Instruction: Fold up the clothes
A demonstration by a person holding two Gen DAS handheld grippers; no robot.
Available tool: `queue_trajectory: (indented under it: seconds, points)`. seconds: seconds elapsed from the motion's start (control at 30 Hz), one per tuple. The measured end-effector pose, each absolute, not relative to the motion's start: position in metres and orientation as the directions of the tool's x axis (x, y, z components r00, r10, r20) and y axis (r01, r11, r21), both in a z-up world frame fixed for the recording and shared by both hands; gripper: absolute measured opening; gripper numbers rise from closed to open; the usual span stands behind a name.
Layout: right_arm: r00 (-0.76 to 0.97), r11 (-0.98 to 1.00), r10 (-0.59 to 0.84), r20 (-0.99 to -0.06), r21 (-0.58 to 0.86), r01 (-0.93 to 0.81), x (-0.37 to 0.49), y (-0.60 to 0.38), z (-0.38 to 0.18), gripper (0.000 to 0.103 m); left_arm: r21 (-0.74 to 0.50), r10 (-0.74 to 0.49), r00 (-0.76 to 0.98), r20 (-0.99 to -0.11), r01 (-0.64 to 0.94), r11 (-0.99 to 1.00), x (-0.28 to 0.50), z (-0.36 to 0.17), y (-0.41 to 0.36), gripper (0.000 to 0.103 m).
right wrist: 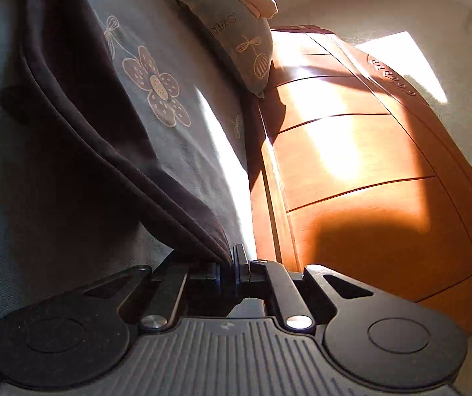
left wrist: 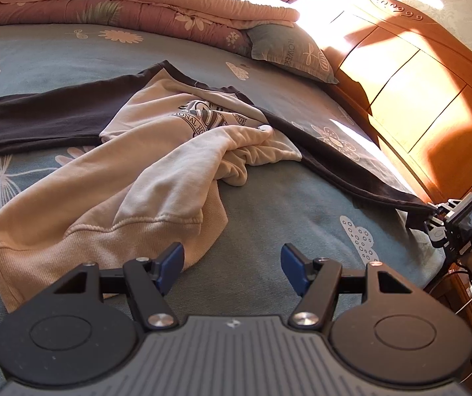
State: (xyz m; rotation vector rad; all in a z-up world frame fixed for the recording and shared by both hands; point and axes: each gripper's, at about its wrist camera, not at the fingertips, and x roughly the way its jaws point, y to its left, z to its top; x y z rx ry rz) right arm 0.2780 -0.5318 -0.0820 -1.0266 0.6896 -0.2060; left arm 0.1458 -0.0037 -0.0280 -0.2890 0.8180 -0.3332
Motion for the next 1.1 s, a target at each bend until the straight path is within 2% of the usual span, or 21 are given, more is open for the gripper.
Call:
queue_trajectory:
  seconds: [0.07, 0.1, 0.13, 0.2, 0.33, 0.4, 0.47, 0.53, 0.6, 0.73, 0.93, 1.1]
  points:
    - [0.745, 0.573, -0.438, -0.504, -0.795, -0.201, 0.269, -0.534, -0.089, 0.014, -0.375, -0.402, 0.632, -0.662, 0.185, 0.908, 0.147, -0.028, -0.006, 0.065]
    - [0.731, 0.604, -0.420, -0.538, -0.767, -0.217, 0.266, -0.535, -0.091, 0.033, -0.375, -0.404, 0.630, -0.663, 0.188, 0.908, 0.147, -0.029, -0.007, 0.065]
    - [0.721, 0.640, -0.398, -0.567, -0.735, -0.225, 0.263, -0.537, -0.088, 0.039, -0.374, -0.407, 0.627, -0.664, 0.192, 0.907, 0.147, -0.029, -0.008, 0.065]
    - [0.700, 0.726, -0.337, -0.629, -0.647, -0.232, 0.259, -0.542, -0.075, 0.039, -0.374, -0.412, 0.623, -0.666, 0.199, 0.906, 0.148, -0.029, -0.011, 0.065]
    - [0.637, 0.935, -0.095, -0.765, -0.288, -0.206, 0.259, -0.570, -0.037, 0.042, -0.375, -0.423, 0.614, -0.666, 0.215, 0.902, 0.152, -0.029, -0.018, 0.065]
    - [0.654, 0.984, 0.027, -0.756, -0.097, -0.152, 0.257, -0.592, -0.020, 0.042, -0.375, -0.429, 0.608, -0.668, 0.223, 0.900, 0.154, -0.030, -0.022, 0.065]
    - [0.703, 0.993, 0.114, -0.702, 0.089, -0.073, 0.252, -0.618, -0.007, 0.043, -0.375, -0.434, 0.603, -0.670, 0.230, 0.898, 0.155, -0.031, -0.026, 0.065]
    - [0.751, 0.974, 0.136, -0.646, 0.224, 0.016, 0.249, -0.643, 0.000, 0.045, -0.376, -0.439, 0.598, -0.671, 0.236, 0.896, 0.156, -0.031, -0.029, 0.065]
    - [0.785, 0.957, 0.046, -0.618, 0.252, 0.142, 0.252, -0.667, -0.005, 0.045, -0.376, -0.441, 0.594, -0.673, 0.240, 0.895, 0.156, -0.031, -0.032, 0.065]
    - [0.731, 0.918, -0.051, -0.680, 0.256, 0.302, 0.264, -0.687, -0.043, 0.045, -0.366, -0.433, 0.589, -0.683, 0.236, 0.900, 0.156, -0.033, -0.033, 0.065]
    - [0.714, 0.948, 0.032, -0.699, 0.248, 0.200, 0.278, -0.637, -0.077, 0.045, -0.353, -0.410, 0.591, -0.695, 0.216, 0.910, 0.157, -0.033, -0.031, 0.065]
    - [0.734, 0.987, 0.047, -0.678, 0.147, 0.072, 0.271, -0.599, -0.075, 0.047, -0.351, -0.412, 0.588, -0.696, 0.223, 0.910, 0.156, -0.033, -0.033, 0.065]
